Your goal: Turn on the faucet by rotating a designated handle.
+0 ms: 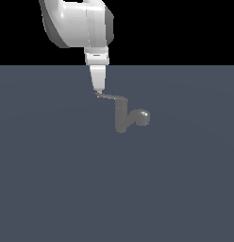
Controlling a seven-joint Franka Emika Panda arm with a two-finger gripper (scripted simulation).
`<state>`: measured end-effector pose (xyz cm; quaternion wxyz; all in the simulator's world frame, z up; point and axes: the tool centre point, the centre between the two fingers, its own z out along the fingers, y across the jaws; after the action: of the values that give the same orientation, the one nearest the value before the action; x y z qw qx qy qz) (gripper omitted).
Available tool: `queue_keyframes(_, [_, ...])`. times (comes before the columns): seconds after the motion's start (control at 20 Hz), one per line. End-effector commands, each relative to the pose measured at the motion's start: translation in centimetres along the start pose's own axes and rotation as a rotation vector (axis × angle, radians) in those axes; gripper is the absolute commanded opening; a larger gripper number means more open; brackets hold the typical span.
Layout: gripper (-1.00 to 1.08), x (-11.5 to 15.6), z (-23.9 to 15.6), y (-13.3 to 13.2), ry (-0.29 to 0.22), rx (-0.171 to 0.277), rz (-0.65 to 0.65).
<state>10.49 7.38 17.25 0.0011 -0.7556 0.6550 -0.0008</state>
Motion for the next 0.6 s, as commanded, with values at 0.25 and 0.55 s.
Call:
queue_keyframes(0.25, [-1.0,-0.3,0.0,2.1,0.0,-0.003,0.001])
queue_keyframes(0.55, [-1.0,-0.6,0.0,3.7,0.0,-0.003,0.001])
